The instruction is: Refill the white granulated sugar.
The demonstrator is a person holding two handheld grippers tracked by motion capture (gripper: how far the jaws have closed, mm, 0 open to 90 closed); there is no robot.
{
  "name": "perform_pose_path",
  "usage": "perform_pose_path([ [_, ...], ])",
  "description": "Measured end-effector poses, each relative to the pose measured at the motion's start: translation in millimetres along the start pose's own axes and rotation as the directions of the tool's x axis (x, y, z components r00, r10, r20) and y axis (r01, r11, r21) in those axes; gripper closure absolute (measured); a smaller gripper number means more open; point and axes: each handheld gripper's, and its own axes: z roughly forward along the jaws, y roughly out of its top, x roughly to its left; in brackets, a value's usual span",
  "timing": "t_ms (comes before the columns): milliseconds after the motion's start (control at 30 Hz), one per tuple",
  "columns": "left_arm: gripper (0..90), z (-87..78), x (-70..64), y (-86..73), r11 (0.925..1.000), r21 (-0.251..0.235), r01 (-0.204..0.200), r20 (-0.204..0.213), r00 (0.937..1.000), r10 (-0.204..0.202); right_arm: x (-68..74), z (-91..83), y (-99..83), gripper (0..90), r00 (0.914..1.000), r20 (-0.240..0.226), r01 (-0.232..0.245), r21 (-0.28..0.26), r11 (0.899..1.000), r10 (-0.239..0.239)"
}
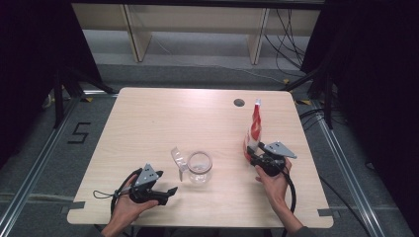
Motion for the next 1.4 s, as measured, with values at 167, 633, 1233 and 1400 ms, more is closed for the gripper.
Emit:
perform_pose_path([
  [167,21.0,0.2,-0.1,-0.1,1.0000,-0.005,0.005,0.002,1.0000,-0.005,-9.9,-5.1,-0.7,53.4,0.9997,-0.024,0.000,0.010,1.000,0.001],
  [633,21.0,-0.2,0.3,0.4,1.0000,0.001,0.001,0.003,1.0000,-0.001,-29.9,-10.0,-1.3,55.2,0.9987,-0.046,0.022,-0.002,1.000,-0.022],
  [1233,21.0,-1.1,1.5,1.6,0.9995,0.014,-0.029,0.005,0.9996,0.029,-27.3,18.3,-2.3,40.4,0.9997,-0.024,0.003,-0.026,1.000,-0.003],
  [1400,21.0,-0.3,-0.2,1.6,0.9998,0.006,-0.017,0.006,0.9998,0.017,-22.6,24.3,0.0,40.5,0.9999,-0.008,-0.008,-0.055,0.998,0.007],
])
